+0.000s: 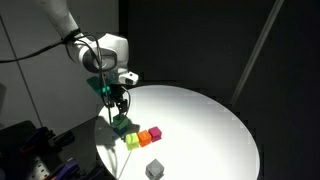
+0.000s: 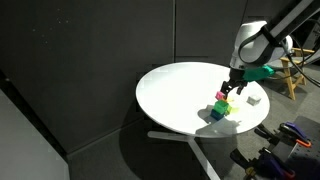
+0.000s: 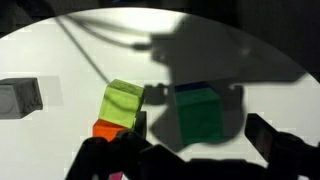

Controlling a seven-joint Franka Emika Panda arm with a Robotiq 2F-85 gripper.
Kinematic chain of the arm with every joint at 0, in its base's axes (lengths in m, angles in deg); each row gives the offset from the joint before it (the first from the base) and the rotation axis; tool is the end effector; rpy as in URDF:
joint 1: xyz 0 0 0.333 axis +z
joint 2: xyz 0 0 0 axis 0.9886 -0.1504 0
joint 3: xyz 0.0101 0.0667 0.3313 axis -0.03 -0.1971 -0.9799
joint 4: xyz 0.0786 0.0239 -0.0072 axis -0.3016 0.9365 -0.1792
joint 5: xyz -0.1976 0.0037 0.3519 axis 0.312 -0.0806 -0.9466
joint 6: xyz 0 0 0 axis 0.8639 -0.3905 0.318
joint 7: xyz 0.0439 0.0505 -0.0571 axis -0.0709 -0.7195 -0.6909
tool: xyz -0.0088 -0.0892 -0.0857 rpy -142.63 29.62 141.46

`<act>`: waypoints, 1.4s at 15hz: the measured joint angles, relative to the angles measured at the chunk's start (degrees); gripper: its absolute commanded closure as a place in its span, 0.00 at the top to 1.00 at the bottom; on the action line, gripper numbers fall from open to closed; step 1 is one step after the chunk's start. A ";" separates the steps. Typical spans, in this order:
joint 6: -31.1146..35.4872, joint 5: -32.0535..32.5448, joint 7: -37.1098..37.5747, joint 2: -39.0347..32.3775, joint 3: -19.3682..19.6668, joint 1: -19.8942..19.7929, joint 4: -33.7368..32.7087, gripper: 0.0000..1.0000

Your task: Pick up the lime green block and put it on both the orange block and the pink block

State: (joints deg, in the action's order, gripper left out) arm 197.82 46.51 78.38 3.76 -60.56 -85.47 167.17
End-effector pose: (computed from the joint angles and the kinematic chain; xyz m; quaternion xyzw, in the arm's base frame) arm 0.4529 -0.0607 0.2103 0.9931 -0.1155 -0.0223 0.0020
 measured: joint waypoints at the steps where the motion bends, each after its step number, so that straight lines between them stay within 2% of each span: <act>1: 0.00 0.00 0.00 -0.44 0.00 0.03 -0.38 1.00; 21: 0.07 1.84 1.31 -9.93 1.33 2.92 -6.22 1.00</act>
State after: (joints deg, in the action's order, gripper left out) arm 197.89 48.35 79.69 -6.17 -59.23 -82.54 160.95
